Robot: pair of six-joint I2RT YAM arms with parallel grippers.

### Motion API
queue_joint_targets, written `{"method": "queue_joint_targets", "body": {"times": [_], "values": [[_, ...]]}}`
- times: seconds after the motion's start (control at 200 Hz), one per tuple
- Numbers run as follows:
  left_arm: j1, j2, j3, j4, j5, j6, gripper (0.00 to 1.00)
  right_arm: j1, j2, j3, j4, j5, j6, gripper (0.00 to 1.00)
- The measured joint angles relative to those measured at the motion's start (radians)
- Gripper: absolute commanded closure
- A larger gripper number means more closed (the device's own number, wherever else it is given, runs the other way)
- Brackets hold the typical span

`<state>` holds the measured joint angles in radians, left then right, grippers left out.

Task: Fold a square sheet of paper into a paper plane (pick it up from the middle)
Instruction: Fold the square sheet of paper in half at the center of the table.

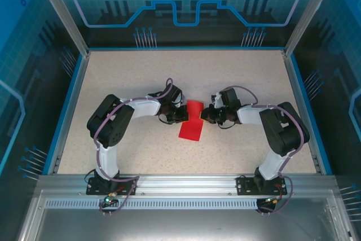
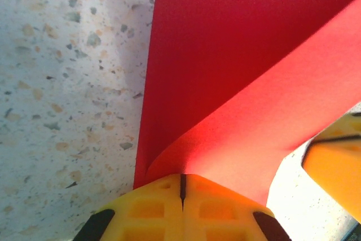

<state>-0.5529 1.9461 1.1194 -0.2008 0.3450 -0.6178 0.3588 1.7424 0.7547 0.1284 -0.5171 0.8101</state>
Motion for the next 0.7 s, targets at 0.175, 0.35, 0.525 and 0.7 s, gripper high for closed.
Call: {"method": "queue_joint_targets", "body": {"times": [0.175,0.35,0.525,0.7], "values": [[0.000,0.000,0.000,0.000,0.000,0.000,1.00,-0.006,0.055,0.002,0.008,-0.008,-0.004,0.95],[0.000,0.000,0.000,0.000,-0.001,0.000,1.00,-0.009,0.060,0.005,0.010,-0.016,-0.003,0.94],[0.000,0.000,0.000,0.000,0.000,0.000,1.00,-0.010,0.048,0.027,-0.027,-0.016,-0.008,0.94],[0.000,0.000,0.000,0.000,0.000,0.000,1.00,-0.033,0.032,0.071,-0.037,-0.032,-0.024,0.93]]}}
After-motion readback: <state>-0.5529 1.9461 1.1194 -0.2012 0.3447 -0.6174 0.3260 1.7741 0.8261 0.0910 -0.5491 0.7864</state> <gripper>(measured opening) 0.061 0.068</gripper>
